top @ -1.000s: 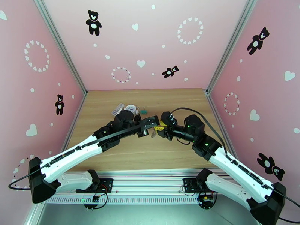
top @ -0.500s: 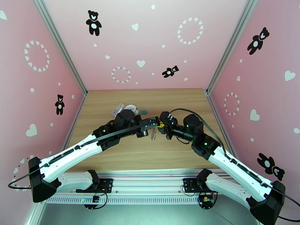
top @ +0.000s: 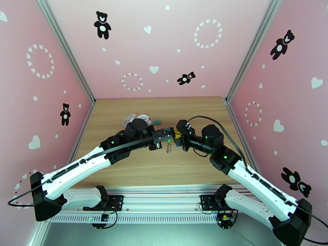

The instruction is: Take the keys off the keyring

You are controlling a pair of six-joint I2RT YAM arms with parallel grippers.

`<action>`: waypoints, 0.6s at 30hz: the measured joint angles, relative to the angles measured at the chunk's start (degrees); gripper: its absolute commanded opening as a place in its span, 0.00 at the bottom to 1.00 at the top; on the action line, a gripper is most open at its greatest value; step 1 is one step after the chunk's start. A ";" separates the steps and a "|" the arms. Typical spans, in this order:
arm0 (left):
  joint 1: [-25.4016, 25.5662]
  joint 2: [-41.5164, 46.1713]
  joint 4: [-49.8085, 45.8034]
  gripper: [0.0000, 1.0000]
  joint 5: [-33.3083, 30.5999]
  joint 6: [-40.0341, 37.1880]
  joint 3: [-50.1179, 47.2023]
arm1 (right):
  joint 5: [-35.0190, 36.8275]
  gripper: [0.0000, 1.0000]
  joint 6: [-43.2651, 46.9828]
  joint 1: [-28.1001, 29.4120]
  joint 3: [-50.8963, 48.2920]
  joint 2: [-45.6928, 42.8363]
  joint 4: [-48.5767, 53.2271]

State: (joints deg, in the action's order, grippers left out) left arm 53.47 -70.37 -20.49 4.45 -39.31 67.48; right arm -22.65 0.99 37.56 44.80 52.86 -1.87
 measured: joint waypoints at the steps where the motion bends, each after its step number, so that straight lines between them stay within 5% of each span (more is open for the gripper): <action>1: 0.28 -0.02 -0.02 0.00 -0.31 -0.28 0.02 | 0.04 0.22 -0.24 -0.04 0.00 0.00 -0.13; 6: 0.87 -0.52 -0.09 0.00 -0.81 -1.07 0.28 | 0.66 0.23 -1.29 -0.48 -0.04 0.00 -0.90; 18: 1.14 -0.59 0.35 0.00 -1.95 -1.49 0.28 | 1.14 0.04 -2.10 -0.57 -0.04 -0.26 -0.46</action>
State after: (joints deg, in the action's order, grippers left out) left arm 54.61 -70.96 -20.14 2.50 -40.80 67.77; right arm -21.52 -1.10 36.99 44.75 52.60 -2.33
